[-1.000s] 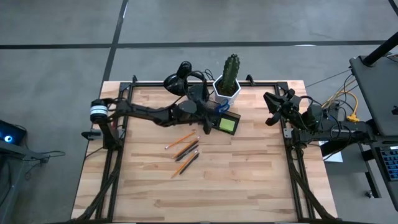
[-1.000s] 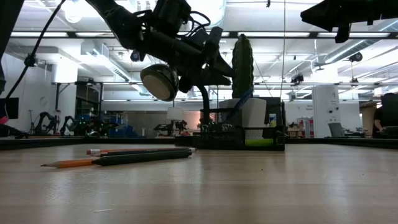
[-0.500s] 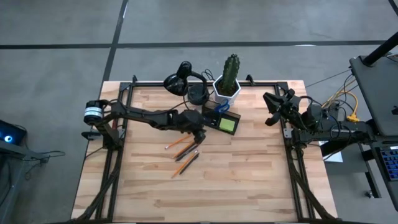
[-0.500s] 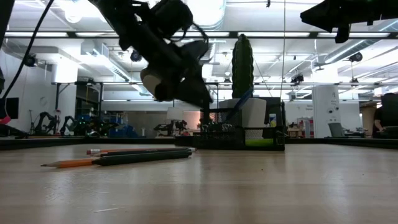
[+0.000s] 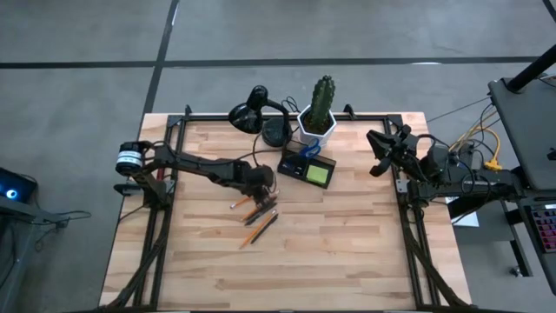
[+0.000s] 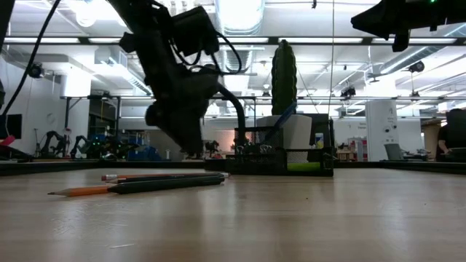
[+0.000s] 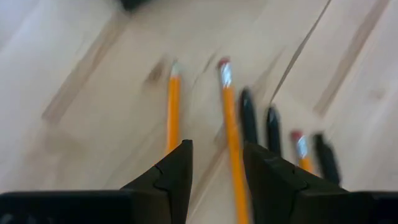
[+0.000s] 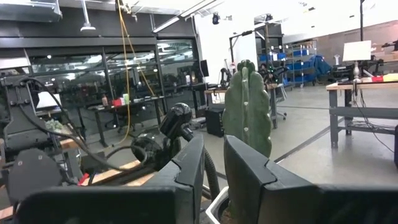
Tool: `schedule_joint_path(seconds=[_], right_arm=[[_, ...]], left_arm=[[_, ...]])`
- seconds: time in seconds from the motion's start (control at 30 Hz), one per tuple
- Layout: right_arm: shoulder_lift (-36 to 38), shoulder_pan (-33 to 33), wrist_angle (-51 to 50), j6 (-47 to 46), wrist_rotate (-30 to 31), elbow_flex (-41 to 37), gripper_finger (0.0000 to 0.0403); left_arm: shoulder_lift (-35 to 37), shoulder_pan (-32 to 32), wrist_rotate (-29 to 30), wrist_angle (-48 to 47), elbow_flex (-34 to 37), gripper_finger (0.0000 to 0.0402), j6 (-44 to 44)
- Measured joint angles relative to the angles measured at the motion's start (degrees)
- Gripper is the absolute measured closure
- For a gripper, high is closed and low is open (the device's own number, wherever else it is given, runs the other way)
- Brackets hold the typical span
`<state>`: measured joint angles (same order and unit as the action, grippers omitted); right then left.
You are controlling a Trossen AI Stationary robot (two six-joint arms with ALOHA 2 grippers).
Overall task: Pick and place office supplies into organizer
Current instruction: Put the top orange pencil into the black desk organizer
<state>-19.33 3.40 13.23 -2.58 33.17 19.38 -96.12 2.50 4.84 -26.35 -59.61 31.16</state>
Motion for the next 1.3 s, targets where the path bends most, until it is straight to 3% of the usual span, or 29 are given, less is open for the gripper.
schedule_joint_path(seconds=[0.27, 1.3], right_arm=[[0.0, 0.0, 0.0, 0.1, 0.0, 0.0, 0.035], [0.0, 0.0, -1.01, -0.25, 0.0, 0.0, 0.035]], left_arm=[[-0.04, 0.01, 0.01, -5.62, 1.3, 0.0276, 0.0], [-4.22, 0.09, 0.15, -5.62, 1.89, 0.0285, -0.39]])
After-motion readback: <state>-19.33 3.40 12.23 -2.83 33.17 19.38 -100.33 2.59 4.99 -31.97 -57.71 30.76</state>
